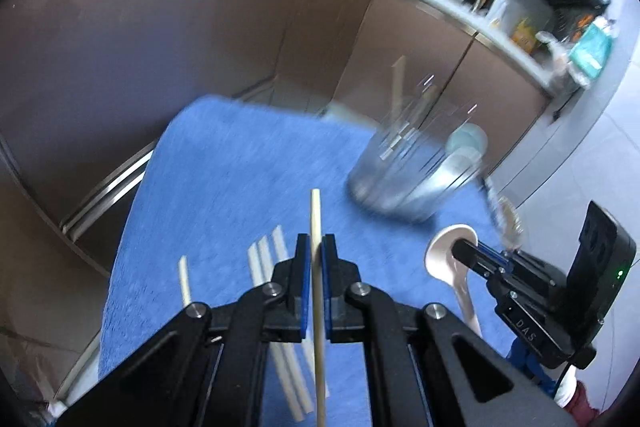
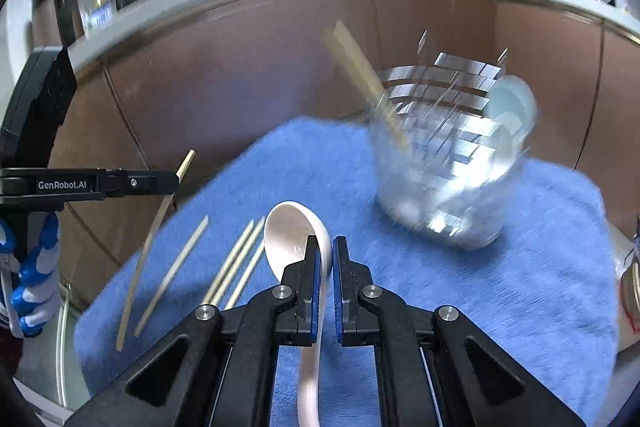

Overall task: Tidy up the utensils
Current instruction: 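Lift the chopstick with the left tool while the right tool carries the spoon over the holder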

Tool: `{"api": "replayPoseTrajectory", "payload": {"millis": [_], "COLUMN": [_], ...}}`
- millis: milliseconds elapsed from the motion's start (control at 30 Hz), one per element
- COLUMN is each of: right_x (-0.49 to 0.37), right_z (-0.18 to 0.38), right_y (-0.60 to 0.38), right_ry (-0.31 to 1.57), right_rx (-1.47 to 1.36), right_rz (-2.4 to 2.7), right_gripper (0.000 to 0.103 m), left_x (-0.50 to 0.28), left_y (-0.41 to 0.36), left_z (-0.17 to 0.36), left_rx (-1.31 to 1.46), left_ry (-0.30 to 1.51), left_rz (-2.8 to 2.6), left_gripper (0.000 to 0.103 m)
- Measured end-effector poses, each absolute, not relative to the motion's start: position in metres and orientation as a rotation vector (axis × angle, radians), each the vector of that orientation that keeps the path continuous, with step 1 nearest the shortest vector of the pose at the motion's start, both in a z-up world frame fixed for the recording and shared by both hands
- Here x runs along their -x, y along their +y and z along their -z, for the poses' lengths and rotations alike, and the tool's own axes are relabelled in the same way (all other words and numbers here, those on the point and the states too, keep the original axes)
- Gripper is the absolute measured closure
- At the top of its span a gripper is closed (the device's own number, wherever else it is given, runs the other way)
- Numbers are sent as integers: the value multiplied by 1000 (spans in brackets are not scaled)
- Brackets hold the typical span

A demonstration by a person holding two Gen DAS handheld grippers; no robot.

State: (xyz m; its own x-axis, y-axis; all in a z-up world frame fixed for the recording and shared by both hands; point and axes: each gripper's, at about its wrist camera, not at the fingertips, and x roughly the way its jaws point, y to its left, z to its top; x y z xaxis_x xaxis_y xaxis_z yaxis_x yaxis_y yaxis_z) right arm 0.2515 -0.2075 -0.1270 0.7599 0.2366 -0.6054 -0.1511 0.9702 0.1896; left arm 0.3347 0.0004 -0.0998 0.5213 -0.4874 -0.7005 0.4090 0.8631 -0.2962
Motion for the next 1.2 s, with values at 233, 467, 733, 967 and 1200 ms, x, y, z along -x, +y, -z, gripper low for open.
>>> {"api": "replayPoseTrajectory", "payload": {"millis": [233, 467, 733, 967, 1200], "right_x": [-247, -284, -321, -336, -341], "right_z": [46, 5, 38, 67, 78], "right_y": [-256, -284, -305, -311, -314], "right_ry": [410, 175, 103, 94, 101], "right_rx": [-198, -269, -334, -330, -324], "right_rz": [-172, -159, -104, -60, -53], "right_gripper": [97, 97, 97, 97, 97], "left_x": [-349, -385, -420, -427, -429], "left_y": [-45, -94, -140, -155, -163], "left_z": [24, -25, -2, 36, 63], "left_rx": [176, 263, 268, 234, 221], "left_ry": [669, 440, 273, 212, 199], "left_rz": [645, 646, 496, 400, 351], "left_gripper": [99, 99, 99, 99, 99]}}
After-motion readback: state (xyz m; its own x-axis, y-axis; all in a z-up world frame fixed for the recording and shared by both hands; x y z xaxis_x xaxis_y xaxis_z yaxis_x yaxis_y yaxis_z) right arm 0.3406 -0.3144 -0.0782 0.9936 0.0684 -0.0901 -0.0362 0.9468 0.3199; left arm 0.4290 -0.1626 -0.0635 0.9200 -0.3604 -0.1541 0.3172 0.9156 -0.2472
